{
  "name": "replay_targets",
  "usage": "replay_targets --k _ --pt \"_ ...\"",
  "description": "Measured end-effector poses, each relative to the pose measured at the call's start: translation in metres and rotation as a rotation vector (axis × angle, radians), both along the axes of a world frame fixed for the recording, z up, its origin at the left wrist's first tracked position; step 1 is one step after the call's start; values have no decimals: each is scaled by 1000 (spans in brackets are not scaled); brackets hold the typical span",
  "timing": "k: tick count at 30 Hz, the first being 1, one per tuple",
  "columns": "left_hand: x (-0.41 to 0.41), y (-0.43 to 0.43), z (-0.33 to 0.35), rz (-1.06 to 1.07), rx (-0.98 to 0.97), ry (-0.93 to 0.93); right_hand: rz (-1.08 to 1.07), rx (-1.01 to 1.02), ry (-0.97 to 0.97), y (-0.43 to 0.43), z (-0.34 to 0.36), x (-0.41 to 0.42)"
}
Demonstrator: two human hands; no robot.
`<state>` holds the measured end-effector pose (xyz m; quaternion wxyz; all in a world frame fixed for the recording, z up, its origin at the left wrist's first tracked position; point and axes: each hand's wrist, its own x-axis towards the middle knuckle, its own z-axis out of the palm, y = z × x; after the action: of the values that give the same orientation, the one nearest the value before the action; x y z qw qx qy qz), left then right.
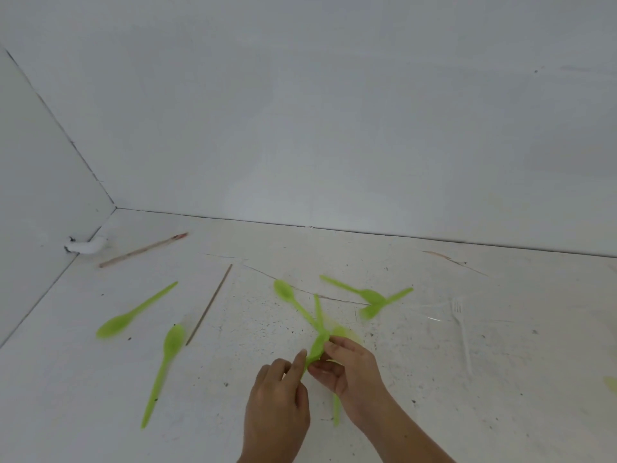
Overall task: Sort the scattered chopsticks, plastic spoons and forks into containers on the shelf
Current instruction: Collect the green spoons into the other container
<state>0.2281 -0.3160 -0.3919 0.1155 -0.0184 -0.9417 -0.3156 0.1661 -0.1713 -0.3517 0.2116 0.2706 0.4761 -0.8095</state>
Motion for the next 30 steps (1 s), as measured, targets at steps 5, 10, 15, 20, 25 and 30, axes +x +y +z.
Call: replay_targets --k 5,10,15,20,25,30 --pt "3 7 -1 10 30 46 14 57 31 1 0 1" --pt "1 5 15 99 393 -293 61 223 98 -2 0 4" --pt "-5 -32 26 184 755 -565 339 271 209 -23 15 -19" --pt "-12 -78 24 396 850 -516 626 1358 591 -61 -24 -103" --pt "-10 -97 38 476 964 -504 953 1743 579 -89 -33 -127" --pt "0 -102 43 534 1062 -491 598 1255 516 -100 0 -111"
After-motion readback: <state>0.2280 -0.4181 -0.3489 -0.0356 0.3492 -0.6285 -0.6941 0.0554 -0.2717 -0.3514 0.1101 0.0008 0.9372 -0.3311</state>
